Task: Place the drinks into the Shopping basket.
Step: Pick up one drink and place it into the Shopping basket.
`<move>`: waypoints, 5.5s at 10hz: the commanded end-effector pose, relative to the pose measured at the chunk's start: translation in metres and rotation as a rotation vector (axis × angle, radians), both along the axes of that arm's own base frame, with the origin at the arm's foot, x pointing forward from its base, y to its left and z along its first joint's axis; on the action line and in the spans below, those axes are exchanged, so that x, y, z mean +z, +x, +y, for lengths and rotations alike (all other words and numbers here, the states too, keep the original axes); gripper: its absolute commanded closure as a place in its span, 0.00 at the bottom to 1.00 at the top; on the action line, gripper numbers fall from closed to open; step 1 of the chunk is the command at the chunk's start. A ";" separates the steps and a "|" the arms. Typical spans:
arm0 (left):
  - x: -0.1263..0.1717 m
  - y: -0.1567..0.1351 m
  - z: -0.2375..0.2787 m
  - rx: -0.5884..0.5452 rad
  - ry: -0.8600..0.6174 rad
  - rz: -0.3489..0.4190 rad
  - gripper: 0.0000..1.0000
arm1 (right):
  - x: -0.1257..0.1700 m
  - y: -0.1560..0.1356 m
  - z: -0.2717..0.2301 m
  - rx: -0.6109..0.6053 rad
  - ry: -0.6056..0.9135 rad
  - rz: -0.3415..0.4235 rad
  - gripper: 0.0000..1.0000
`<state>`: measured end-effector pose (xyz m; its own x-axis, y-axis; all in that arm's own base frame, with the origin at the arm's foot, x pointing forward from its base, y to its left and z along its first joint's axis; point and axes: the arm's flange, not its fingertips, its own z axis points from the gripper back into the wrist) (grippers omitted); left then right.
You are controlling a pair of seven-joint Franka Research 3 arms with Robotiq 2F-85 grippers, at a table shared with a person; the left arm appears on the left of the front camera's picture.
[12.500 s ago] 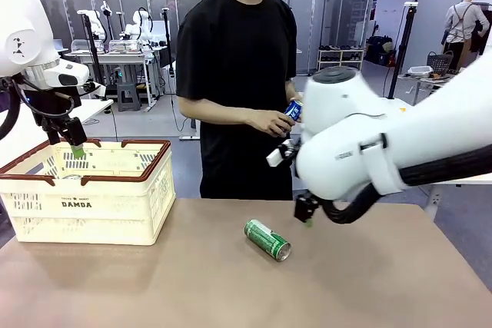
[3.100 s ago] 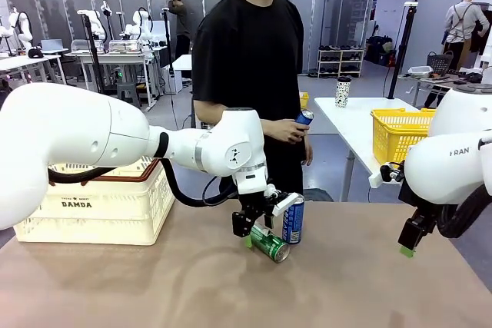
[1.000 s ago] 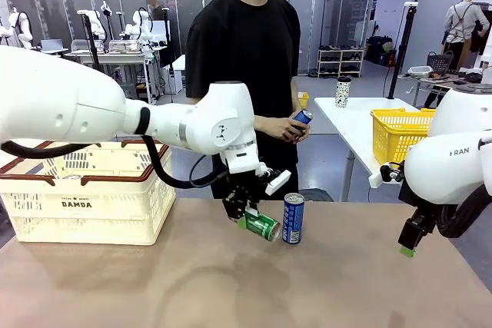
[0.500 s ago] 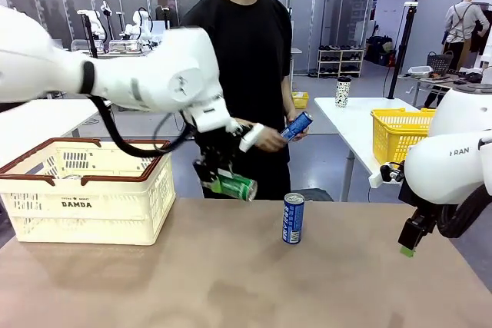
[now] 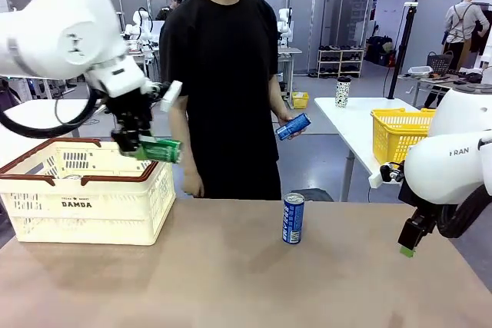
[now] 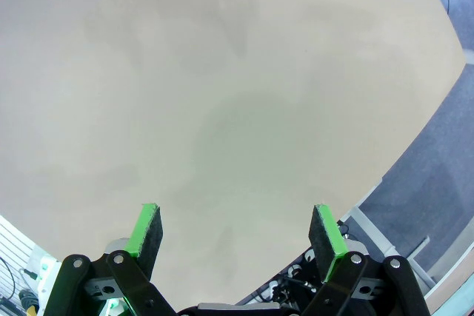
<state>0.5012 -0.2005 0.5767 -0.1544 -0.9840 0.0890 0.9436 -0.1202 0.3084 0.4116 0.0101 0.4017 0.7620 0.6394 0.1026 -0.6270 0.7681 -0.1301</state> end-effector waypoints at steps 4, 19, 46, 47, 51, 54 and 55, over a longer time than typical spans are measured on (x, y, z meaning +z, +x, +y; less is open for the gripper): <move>0.000 -0.012 0.033 0.052 -0.002 -0.012 0.99 | 0.000 0.000 0.001 -0.004 0.003 0.000 0.00; -0.049 0.134 0.141 0.069 -0.097 0.056 0.42 | 0.000 0.000 0.001 -0.004 0.003 0.000 0.00; -0.232 0.197 0.155 0.061 -0.112 0.357 0.42 | 0.000 0.000 0.001 -0.004 0.003 0.000 0.00; -0.232 0.197 0.154 0.062 -0.113 0.360 0.42 | 0.000 0.000 0.001 -0.004 0.003 0.000 0.00; -0.228 0.202 0.156 0.149 -0.068 0.312 0.35 | 0.000 0.000 0.001 -0.004 0.003 0.000 0.00; -0.230 0.204 0.156 0.154 -0.083 0.317 0.21 | 0.000 0.000 0.001 -0.004 0.003 0.000 0.00; -0.229 0.203 0.157 0.156 -0.092 0.313 0.11 | 0.000 0.000 0.001 -0.004 0.003 0.000 0.00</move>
